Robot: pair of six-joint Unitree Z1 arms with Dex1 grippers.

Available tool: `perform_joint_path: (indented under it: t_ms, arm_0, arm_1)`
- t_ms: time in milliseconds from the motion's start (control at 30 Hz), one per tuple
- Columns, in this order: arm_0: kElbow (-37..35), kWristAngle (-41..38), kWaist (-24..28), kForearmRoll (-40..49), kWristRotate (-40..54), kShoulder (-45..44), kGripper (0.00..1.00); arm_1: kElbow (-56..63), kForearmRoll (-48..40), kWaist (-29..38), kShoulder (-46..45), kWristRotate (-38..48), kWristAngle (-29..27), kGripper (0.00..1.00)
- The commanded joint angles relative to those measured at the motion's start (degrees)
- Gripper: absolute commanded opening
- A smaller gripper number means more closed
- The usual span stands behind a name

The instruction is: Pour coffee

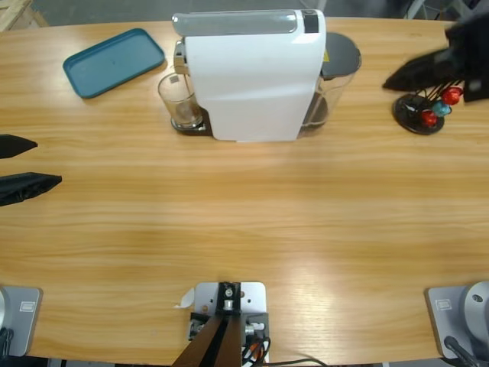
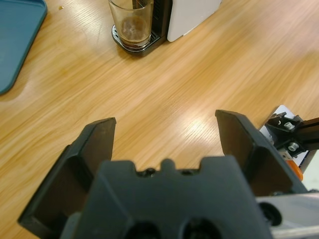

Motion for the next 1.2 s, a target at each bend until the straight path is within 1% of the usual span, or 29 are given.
perform_joint_path:
  t_ms: [33,167,267,533,733,1200]
  arm_0:
    - [2.76,0.20,-0.58,-1.31,-0.61,-1.50,0.858]
    - [2.92,0.29,-0.58,-1.55,-0.76,-1.30,0.858]
    - [2.92,0.47,-0.58,-1.64,-0.83,-1.22,0.858]
    - [2.92,0.73,-0.58,-1.73,-0.97,-0.79,0.862]
    - [2.92,0.73,-0.58,-1.73,-0.97,-0.79,0.862]
    - [3.04,0.82,-0.58,-1.82,-1.18,-1.13,0.861]
  arm_1:
    - [13.60,-10.42,0.52,-5.88,2.56,2.05,0.954]
    - [19.11,-14.16,0.52,-9.14,3.95,2.07,0.965]
    - [21.44,-14.81,0.52,-10.82,4.00,2.15,0.987]
    - [26.45,-17.45,0.50,-15.06,4.88,1.98,0.982]
    - [27.65,-19.05,0.46,-14.39,5.15,1.98,0.982]
    - [27.60,-19.31,0.46,-12.37,5.45,1.54,1.000]
